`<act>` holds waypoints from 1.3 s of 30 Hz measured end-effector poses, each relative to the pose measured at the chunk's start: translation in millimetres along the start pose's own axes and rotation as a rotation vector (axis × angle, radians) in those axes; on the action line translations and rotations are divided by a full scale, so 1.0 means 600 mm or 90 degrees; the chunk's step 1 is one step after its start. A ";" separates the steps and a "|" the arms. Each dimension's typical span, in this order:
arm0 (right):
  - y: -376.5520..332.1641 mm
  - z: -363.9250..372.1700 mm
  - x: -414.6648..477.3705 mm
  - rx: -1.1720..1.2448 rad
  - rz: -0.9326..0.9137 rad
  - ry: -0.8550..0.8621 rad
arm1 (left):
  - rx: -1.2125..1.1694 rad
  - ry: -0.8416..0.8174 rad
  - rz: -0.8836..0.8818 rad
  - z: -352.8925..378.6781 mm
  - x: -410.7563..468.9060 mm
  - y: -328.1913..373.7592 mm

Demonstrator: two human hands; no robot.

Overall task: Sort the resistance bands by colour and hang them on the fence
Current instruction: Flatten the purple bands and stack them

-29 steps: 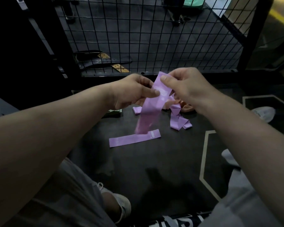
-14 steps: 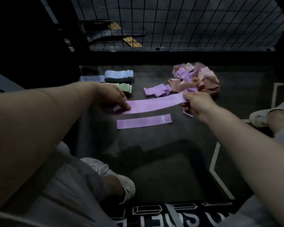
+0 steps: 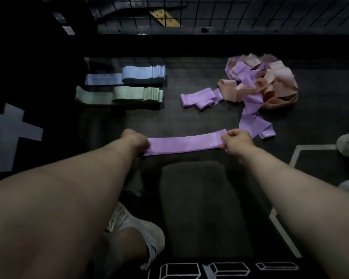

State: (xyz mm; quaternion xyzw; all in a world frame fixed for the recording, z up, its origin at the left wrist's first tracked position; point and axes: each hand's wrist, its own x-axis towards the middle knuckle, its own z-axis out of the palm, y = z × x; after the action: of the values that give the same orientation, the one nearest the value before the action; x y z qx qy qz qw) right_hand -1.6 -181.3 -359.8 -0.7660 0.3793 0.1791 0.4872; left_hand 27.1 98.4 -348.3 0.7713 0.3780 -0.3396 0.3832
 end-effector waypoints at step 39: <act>0.056 0.047 0.099 -0.303 -0.017 0.041 | -0.144 0.256 -0.031 0.079 0.105 -0.065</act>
State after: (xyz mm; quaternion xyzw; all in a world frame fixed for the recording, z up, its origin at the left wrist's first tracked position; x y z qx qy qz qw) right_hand 14.3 -188.2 -431.3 -0.8694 0.3318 0.2322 0.2830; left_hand 13.4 94.7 -435.1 0.7663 0.5008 -0.1439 0.3759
